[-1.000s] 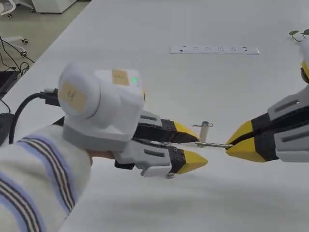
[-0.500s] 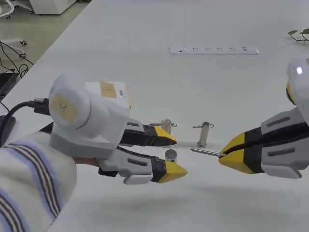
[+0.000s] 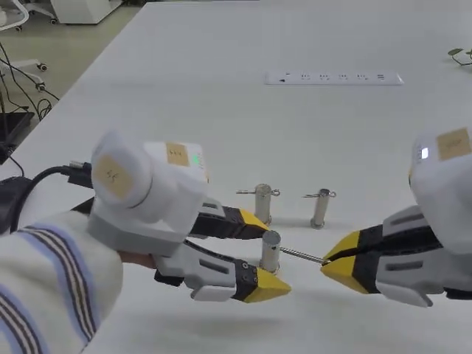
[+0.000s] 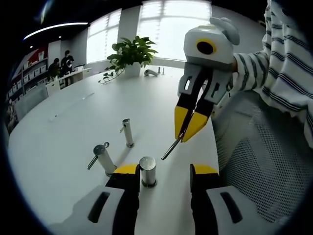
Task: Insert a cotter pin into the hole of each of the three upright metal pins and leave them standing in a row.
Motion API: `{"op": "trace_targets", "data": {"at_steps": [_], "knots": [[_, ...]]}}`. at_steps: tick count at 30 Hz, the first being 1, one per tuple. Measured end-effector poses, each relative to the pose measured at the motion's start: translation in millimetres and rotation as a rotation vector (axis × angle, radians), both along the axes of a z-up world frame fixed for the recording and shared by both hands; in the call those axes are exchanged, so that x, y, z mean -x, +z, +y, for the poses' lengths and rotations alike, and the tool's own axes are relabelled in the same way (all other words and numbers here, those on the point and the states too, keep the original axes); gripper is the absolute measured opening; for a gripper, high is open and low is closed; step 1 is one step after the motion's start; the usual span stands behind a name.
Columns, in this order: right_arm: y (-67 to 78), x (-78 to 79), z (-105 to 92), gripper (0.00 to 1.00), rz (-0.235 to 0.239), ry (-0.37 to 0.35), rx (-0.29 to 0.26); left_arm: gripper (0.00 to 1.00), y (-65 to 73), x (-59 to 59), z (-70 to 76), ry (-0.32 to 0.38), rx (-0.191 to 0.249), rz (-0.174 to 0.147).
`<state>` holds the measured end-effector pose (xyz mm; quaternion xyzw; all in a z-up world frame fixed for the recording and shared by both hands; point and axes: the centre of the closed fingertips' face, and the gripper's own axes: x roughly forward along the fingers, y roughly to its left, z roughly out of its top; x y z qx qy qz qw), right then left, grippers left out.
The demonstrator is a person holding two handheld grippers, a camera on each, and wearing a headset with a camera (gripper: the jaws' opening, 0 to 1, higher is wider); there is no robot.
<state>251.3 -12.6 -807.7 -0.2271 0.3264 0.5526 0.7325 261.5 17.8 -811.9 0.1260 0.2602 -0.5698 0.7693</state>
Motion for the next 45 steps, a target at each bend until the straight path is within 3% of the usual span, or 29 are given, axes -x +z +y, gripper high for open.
{"op": "trace_targets", "data": {"at_steps": [15,27,45], "knots": [[-6.2,-3.5,6.4,0.03,0.006,-0.057,0.003,0.42,-0.9,0.6,0.8,0.012,0.014,0.017],[-4.9,-6.5,-3.4,0.03,0.003,-0.116,-0.001,0.42,0.0,4.5,1.4,0.011,0.018,0.03],[-5.7,-9.9,-2.0,0.03,-0.023,-0.024,0.017,0.35,-5.6,-3.6,1.8,0.028,0.012,0.037]]}}
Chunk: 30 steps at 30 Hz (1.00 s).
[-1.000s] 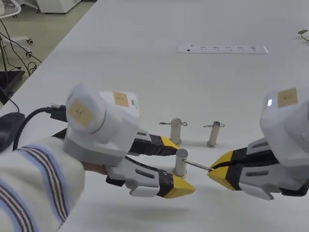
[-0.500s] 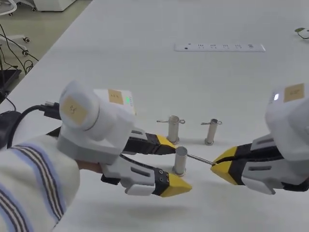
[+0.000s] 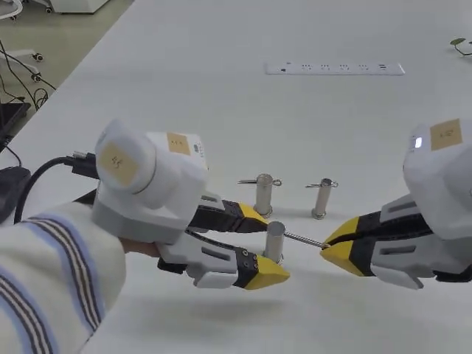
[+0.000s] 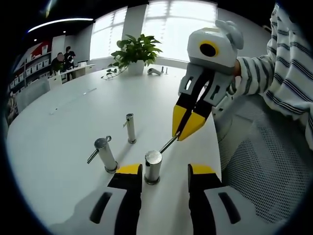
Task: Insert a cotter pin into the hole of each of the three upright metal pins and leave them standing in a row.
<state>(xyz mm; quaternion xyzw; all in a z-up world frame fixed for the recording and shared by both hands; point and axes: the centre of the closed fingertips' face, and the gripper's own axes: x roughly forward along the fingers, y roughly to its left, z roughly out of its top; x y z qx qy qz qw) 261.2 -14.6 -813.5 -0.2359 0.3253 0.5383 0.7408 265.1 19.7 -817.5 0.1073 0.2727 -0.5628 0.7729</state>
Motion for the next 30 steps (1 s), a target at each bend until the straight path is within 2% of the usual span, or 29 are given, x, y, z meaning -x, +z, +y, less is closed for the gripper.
{"op": "trace_targets", "data": {"at_steps": [6,12,17,24,26,30], "knots": [[-1.1,-3.5,0.9,0.03,-0.012,0.033,0.012,0.27,-3.5,-5.1,2.3,0.028,0.014,0.015],[-0.7,-7.1,1.6,0.03,-0.02,0.06,0.023,0.2,-6.2,-8.9,3.6,0.03,0.01,-0.001],[-1.5,-8.6,3.7,0.03,-0.034,0.084,0.024,0.12,-8.2,-15.8,6.7,0.047,0.005,-0.026],[-3.5,-9.8,6.2,0.03,-0.066,0.152,0.025,0.12,-8.7,-15.2,8.9,0.026,0.008,-0.031],[-1.3,-9.7,11.3,0.03,-0.068,0.178,-0.012,0.12,-8.6,-14.8,8.8,0.022,0.011,-0.029],[-5.0,-13.9,11.0,0.03,-0.069,0.192,0.013,0.12,-8.9,-15.8,9.5,0.023,0.013,-0.026]]}}
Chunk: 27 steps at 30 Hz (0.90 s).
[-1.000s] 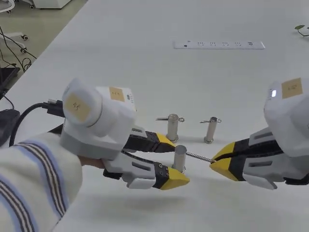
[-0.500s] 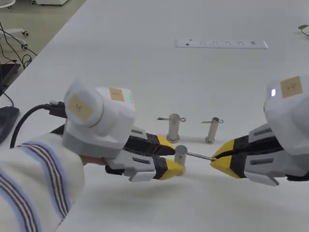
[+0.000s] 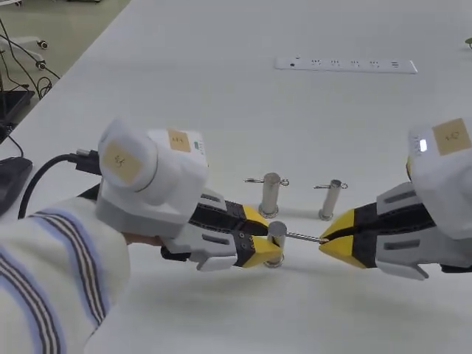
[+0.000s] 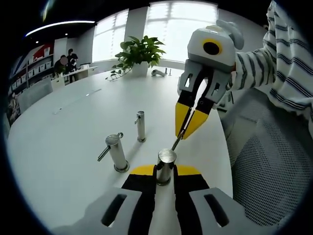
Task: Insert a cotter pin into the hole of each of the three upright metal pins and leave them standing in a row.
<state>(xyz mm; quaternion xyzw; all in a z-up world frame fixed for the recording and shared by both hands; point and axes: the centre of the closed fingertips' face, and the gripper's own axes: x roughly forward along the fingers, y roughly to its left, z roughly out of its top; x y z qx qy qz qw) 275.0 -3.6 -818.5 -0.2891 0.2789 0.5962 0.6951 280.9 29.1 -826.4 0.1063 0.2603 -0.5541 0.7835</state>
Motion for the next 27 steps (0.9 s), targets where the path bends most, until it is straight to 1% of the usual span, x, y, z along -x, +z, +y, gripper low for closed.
{"op": "trace_targets", "data": {"at_steps": [3,6,10,11,16,23,25,27], "knots": [[-0.9,-1.5,0.2,0.03,0.012,-0.005,-0.003,0.12,-0.1,-0.6,0.9,0.007,0.003,-0.001],[-1.2,0.3,2.2,0.03,0.031,-0.011,-0.011,0.12,-0.1,-1.2,0.9,0.015,0.008,-0.001],[-2.4,-0.6,8.5,0.03,0.027,-0.009,-0.025,0.12,0.1,-0.5,1.6,0.019,0.01,0.003],[-2.5,0.8,7.1,0.03,0.035,-0.017,-0.02,0.12,0.2,-1.4,1.3,0.018,0.013,0.0],[-3.9,-0.8,13.0,0.03,0.033,-0.011,-0.026,0.12,-0.2,-0.8,0.6,0.019,0.014,0.006],[-3.7,-1.1,20.4,0.03,0.031,0.002,-0.033,0.12,-1.3,1.6,-3.2,0.022,0.03,0.011],[-4.5,-1.4,20.4,0.03,0.024,0.007,-0.022,0.12,-1.7,2.0,-3.5,0.023,0.033,0.014],[-3.8,-0.9,20.2,0.03,0.036,-0.001,-0.026,0.12,-2.1,2.4,-3.4,0.026,0.035,0.016]]}}
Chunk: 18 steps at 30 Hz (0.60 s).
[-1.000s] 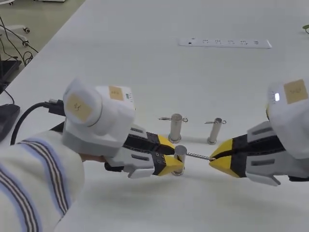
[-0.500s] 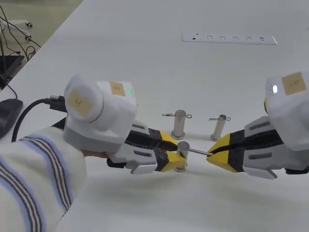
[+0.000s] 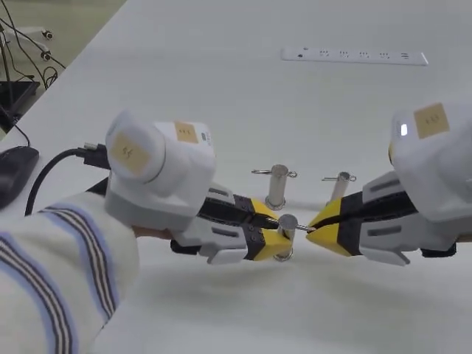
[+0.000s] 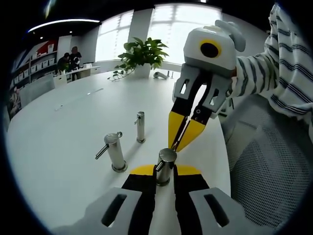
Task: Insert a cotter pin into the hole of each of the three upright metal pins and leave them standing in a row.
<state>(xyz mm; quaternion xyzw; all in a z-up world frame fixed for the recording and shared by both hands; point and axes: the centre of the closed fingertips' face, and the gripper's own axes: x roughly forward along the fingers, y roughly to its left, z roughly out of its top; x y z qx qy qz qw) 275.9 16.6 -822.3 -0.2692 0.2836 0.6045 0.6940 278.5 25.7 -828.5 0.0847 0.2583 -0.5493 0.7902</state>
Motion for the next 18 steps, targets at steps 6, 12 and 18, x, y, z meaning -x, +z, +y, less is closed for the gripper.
{"op": "trace_targets", "data": {"at_steps": [6,12,18], "knots": [[0.4,1.4,-0.7,0.03,0.007,0.0,-0.006,0.12,-0.5,1.5,-0.6,0.005,0.014,0.013],[0.6,1.0,0.8,0.03,0.001,0.009,-0.002,0.12,-0.7,2.0,-1.1,0.014,0.029,0.027],[0.7,1.5,1.7,0.03,0.007,0.01,-0.002,0.12,-0.6,1.8,-1.3,0.019,0.033,0.03]]}}
